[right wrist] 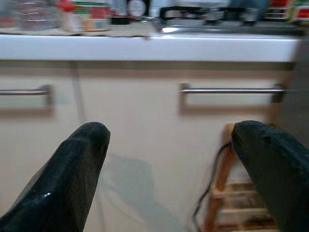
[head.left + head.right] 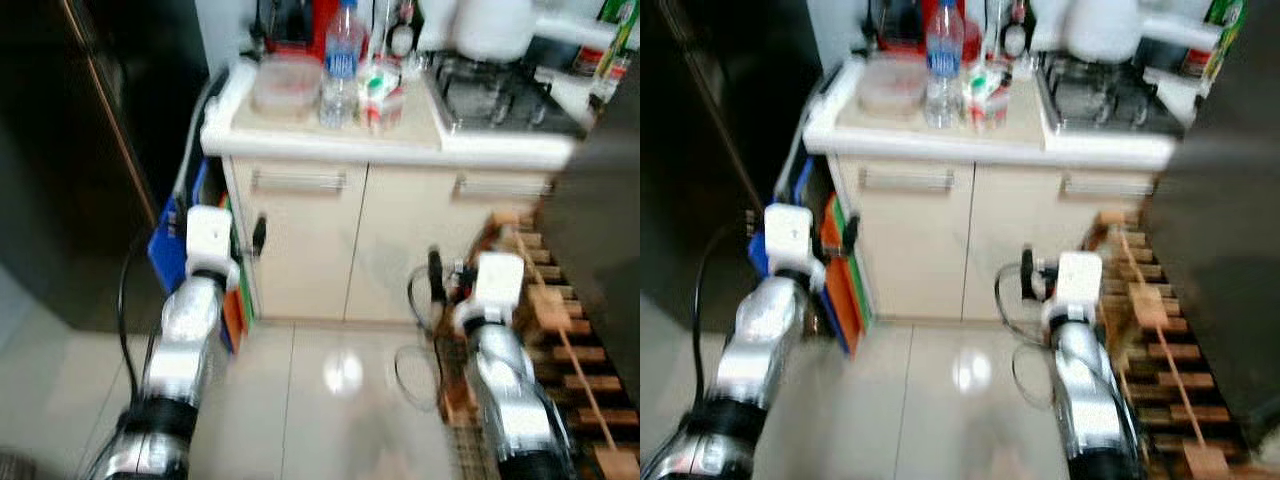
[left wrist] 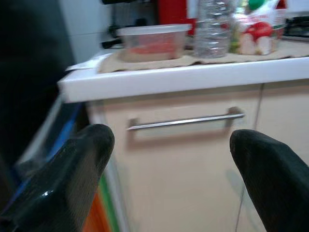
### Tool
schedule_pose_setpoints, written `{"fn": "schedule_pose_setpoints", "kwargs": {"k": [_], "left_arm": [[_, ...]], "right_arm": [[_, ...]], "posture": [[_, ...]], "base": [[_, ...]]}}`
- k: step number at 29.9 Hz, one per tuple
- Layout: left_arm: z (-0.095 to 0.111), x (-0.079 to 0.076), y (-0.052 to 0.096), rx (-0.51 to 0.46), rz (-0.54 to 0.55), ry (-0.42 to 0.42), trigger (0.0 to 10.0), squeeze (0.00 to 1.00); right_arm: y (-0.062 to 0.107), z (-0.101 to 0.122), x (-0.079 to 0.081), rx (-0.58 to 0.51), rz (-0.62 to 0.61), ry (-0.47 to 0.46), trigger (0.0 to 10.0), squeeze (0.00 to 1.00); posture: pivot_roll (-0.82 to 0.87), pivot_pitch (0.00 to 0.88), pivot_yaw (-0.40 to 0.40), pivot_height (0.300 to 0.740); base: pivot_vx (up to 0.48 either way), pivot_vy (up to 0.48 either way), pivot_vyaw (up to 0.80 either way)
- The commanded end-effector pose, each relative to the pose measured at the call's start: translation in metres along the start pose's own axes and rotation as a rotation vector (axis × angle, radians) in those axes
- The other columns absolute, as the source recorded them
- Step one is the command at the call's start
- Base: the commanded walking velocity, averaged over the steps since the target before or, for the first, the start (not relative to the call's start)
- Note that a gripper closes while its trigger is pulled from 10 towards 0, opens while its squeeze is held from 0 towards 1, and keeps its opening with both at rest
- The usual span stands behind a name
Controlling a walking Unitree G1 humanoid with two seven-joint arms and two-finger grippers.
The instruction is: Restocking fridge
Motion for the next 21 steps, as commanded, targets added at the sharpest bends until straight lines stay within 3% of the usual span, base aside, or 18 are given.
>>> {"fn": "schedule_pose_setpoints", "kwargs": {"k": [1,21], "left_arm": [[0.0021,-0.0089,-0.0034,-0.006,-0.026,-0.006,10.0,0.00],[0.0047,-0.0077,-0.0027,-0.023,-0.023,-0.011,10.0,0.00]], "right_arm": [[-0.0014,0.0001,-0.0108,-0.003,-0.029,0.013,10.0,0.00],[-0.0020,0.0021,-0.0072,-0.017,-0.025,0.012,10.0,0.00]], "posture": [[0.05,0.000,0.003,0.740],[0.05,0.000,0.002,0.740]], "base": [[0.442,0.000,0.00],[0.442,0.000,0.00]]}}
Point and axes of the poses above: a point about 5 cm out from each wrist's last joint towards the gripper, its own y axis pointing back from the gripper into the wrist, its own z axis along the axis of the wrist's last joint, x = y × z, the point moved 3 cm from there along -y, pointing out of the wrist towards the gripper, and after that the axes turned 5 degrees about y, right-handed, at the moved point
